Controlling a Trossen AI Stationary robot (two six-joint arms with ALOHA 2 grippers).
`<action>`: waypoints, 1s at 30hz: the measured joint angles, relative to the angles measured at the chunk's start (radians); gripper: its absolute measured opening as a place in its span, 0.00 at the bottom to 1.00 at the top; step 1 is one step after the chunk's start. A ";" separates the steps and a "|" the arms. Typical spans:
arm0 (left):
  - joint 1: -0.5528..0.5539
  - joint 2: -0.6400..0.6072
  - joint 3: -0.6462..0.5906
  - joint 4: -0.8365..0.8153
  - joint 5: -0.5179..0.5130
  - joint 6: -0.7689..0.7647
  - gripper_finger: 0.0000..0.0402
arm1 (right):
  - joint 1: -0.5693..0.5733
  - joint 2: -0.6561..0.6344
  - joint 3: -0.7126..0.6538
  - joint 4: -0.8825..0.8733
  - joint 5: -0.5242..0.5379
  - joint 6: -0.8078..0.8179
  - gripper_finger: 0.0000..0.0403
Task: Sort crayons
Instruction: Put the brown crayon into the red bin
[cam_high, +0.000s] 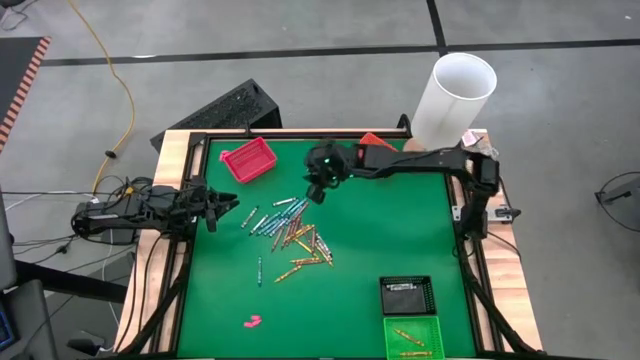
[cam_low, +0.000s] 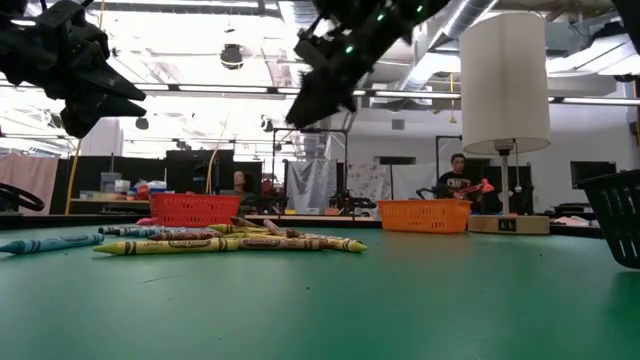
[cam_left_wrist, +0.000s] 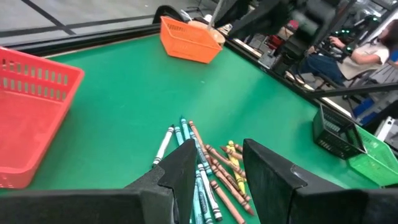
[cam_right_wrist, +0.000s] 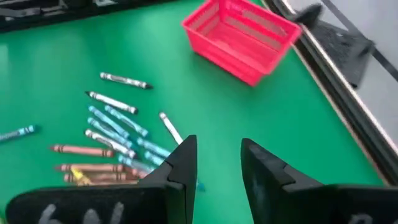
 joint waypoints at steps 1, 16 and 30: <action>0.000 0.000 0.000 0.001 0.005 -0.001 0.30 | 0.005 0.015 0.000 0.017 -0.009 0.011 0.29; 0.000 0.000 0.000 0.007 0.066 -0.001 0.30 | 0.254 0.158 -0.003 -0.284 0.033 0.498 0.29; 0.000 0.000 0.000 0.007 0.068 -0.007 0.30 | 0.379 0.199 -0.001 -0.007 0.229 0.826 0.29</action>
